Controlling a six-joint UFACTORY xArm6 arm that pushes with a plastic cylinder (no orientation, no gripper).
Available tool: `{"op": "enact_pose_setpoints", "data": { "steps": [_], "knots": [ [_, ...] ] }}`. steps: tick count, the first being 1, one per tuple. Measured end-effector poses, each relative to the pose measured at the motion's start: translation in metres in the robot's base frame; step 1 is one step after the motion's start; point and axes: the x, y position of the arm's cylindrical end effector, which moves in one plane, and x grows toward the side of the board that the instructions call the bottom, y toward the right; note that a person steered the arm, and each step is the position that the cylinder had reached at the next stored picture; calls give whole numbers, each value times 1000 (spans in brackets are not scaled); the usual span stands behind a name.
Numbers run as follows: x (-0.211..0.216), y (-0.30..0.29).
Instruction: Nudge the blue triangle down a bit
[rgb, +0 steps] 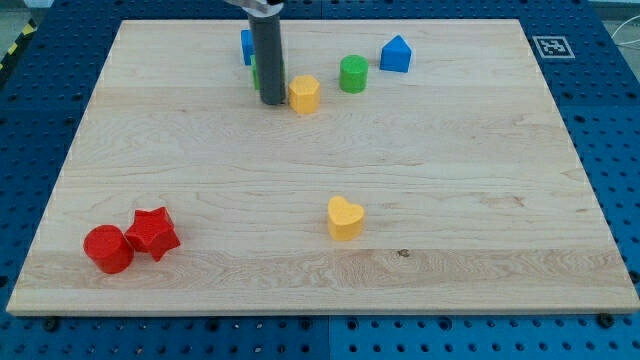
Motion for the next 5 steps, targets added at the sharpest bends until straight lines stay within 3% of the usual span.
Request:
{"op": "enact_pose_setpoints", "data": {
  "steps": [2, 3, 5],
  "knots": [
    [-29, -82],
    [-60, -94],
    [-74, -92]
  ]
}}
